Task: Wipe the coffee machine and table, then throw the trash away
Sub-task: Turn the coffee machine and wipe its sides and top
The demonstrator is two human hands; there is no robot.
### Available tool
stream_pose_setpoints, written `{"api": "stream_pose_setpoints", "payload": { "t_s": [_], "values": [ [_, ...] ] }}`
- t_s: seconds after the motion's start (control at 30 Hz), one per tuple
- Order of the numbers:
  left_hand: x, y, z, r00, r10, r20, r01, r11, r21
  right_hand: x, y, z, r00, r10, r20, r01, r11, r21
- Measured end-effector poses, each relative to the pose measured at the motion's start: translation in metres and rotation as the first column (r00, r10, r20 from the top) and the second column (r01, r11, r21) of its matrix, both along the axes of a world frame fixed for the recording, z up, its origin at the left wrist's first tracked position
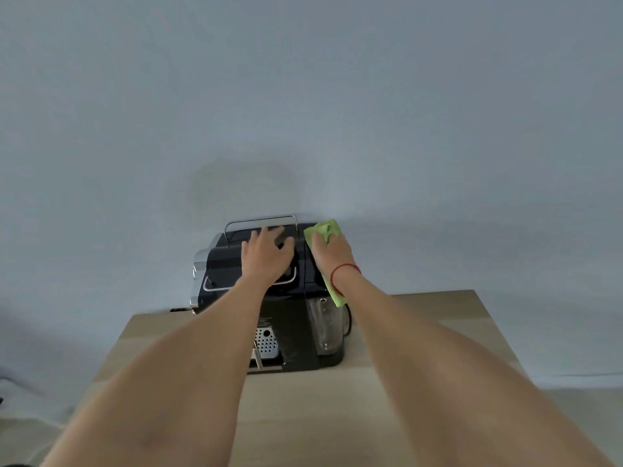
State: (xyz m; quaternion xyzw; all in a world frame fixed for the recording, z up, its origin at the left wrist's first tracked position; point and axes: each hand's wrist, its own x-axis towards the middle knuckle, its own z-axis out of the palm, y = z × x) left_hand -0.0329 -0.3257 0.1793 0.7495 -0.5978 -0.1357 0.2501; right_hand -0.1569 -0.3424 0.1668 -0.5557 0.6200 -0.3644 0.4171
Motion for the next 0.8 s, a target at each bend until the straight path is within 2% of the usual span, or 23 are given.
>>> {"api": "stream_pose_setpoints", "payload": {
  "t_s": [0.07, 0.13, 0.43, 0.6, 0.73, 0.77, 0.8],
  "values": [
    [0.0, -0.003, -0.006, 0.983, -0.091, 0.162, 0.067, 0.987, 0.148, 0.0, -0.002, -0.004, 0.994, 0.024, -0.105, -0.03, 0.998, -0.051],
    [-0.001, -0.003, -0.005, 0.969, -0.124, 0.213, 0.089, 0.982, 0.167, 0.0, -0.01, -0.009, 0.987, 0.038, -0.159, -0.049, 0.997, -0.065],
    [-0.004, -0.007, -0.01, 0.976, -0.091, 0.196, 0.066, 0.99, 0.126, 0.004, -0.035, -0.006, 0.958, 0.07, -0.277, -0.097, 0.991, -0.086],
    [-0.006, -0.006, -0.009, 0.98, -0.078, 0.185, 0.059, 0.993, 0.103, 0.004, 0.002, -0.022, 0.965, -0.015, -0.262, -0.059, 0.96, -0.274],
    [0.003, 0.0, -0.001, 0.998, -0.002, -0.065, -0.007, 0.992, -0.124, 0.003, 0.014, -0.024, 0.966, -0.018, -0.257, -0.077, 0.932, -0.353],
    [0.012, 0.003, 0.001, 0.997, 0.024, -0.072, -0.035, 0.988, -0.153, 0.002, 0.013, -0.022, 0.967, -0.009, -0.256, -0.081, 0.938, -0.337],
    [0.023, 0.005, 0.002, 0.999, 0.04, -0.012, -0.041, 0.989, -0.145, 0.002, 0.01, -0.022, 0.97, -0.01, -0.242, -0.071, 0.943, -0.326]
  ]
}}
